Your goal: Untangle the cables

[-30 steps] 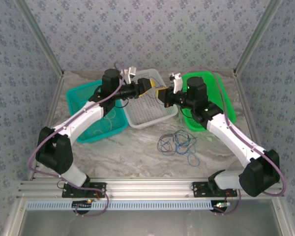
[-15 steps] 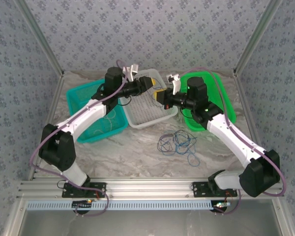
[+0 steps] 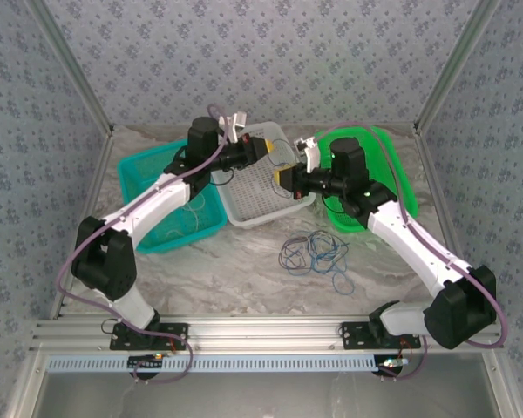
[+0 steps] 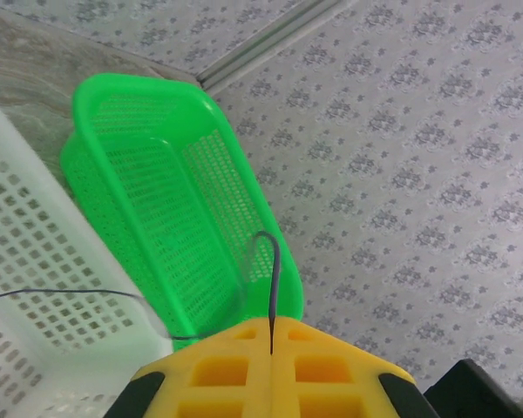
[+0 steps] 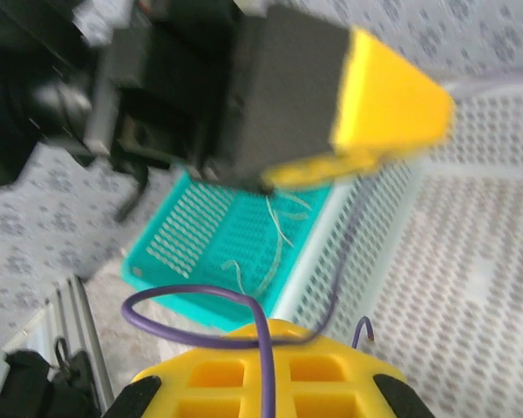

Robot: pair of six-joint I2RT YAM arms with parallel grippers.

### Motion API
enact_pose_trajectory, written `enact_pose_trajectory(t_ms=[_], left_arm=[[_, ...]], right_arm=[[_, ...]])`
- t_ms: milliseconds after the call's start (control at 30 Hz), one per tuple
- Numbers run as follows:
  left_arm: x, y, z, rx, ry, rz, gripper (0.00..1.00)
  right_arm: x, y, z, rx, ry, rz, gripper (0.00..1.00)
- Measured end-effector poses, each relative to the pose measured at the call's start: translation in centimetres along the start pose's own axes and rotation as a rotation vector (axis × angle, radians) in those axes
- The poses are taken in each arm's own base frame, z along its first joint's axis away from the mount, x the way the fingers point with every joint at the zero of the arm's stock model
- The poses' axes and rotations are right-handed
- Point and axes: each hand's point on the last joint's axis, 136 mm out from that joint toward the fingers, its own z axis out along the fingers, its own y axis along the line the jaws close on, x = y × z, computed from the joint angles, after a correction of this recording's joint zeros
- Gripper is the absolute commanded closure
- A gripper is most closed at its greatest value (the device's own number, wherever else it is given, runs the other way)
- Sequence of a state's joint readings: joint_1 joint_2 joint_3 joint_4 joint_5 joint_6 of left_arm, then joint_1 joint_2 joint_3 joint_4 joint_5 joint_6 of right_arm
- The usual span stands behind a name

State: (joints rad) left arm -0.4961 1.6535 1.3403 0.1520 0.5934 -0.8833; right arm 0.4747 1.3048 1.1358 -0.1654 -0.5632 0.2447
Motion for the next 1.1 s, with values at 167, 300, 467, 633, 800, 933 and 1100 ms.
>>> enact_pose_trajectory(t_ms=[167,300,467,633,800,933,1100], left_arm=[[-1.7,2.3,-1.3,-0.057,-0.034,-0.030,1.00],[-1.7,2.9,-1.5,-0.078,-0.028,-0.030,1.00],[-1.1,4.2,-1.7,-0.136,-0.010,-0.039,1.00],[-2.6,6.5,-3.3,-0.192,-0.038,-0.078,1.00],[-2.7,7.3,-3.6,-0.198,-0.029,-0.097,1.00],[-1.9,8.7,-2.8,-0.204,0.020,-0.133,1.00],[-1.8,11.4,-3.0,-0.253,0.040,-0.189,1.00]], right_arm=[[2.3,-2.7,-0.8,0.117,0.094,0.018,1.00],[2.4,-3.6,-1.0,0.147,0.098,0.024,1.00],[1.9,-4.6,-0.2,0.176,0.136,0.024,1.00],[2.7,-6.8,-0.3,0.292,0.190,0.003,1.00],[2.1,-8.1,-0.3,0.377,0.161,-0.041,1.00],[1.2,-8.3,1.1,0.417,0.122,-0.100,1.00],[2.1,-9.4,3.8,0.449,0.137,-0.130,1.00]])
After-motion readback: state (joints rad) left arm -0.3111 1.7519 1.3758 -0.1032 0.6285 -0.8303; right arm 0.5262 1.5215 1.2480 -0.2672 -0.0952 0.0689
